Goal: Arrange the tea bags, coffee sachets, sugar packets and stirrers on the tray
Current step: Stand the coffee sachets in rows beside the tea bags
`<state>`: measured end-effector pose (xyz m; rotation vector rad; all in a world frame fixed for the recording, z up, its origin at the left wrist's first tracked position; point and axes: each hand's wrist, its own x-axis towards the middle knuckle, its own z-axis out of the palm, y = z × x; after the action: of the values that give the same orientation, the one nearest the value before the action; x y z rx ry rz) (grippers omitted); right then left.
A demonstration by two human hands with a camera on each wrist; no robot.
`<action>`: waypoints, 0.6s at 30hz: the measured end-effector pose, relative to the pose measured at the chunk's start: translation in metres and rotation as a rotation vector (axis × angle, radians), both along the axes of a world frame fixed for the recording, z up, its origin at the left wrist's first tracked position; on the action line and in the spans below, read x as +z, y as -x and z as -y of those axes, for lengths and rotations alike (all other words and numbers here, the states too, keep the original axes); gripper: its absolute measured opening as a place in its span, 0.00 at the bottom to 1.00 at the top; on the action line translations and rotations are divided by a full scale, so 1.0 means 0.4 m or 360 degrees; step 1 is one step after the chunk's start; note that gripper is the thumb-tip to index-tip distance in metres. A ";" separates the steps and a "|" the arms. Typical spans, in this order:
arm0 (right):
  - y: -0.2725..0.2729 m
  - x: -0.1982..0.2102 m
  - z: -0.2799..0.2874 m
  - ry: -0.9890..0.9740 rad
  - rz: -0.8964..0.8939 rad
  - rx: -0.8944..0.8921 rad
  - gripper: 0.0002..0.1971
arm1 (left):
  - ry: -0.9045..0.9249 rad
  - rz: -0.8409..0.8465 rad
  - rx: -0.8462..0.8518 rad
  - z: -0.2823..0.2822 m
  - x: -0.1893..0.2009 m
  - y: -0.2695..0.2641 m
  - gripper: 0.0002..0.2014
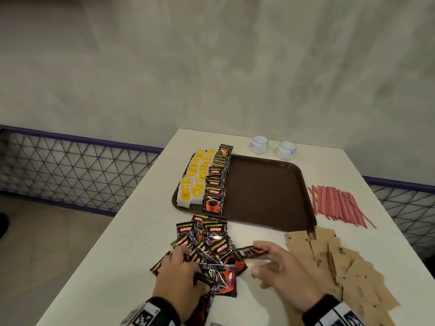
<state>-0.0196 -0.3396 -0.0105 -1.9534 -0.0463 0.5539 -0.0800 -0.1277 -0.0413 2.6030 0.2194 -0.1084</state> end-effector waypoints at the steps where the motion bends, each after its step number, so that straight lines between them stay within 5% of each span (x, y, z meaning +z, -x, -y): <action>1: -0.003 -0.003 -0.009 0.0031 0.0017 0.0030 0.19 | 0.0021 0.0006 -0.0002 0.001 -0.005 -0.002 0.11; 5: -0.013 -0.019 -0.063 0.0209 0.0473 -0.0098 0.13 | 0.0079 0.0030 -0.0010 -0.004 -0.016 -0.008 0.09; 10: -0.024 -0.023 -0.109 0.0958 0.0788 -0.0030 0.13 | -0.0006 0.0049 -0.0011 -0.021 -0.018 -0.011 0.14; 14: -0.008 -0.003 -0.111 0.1426 0.0640 0.0223 0.15 | -0.0010 -0.0030 -0.0037 -0.020 -0.005 -0.023 0.13; 18: 0.016 -0.006 -0.119 0.1399 0.0242 0.0407 0.29 | -0.0024 -0.0117 -0.0080 -0.002 0.005 -0.042 0.16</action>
<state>-0.0260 -0.2918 -0.0129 -2.8725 -0.1738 0.6539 -0.0630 -0.1271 -0.0393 2.6225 0.1817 -0.2216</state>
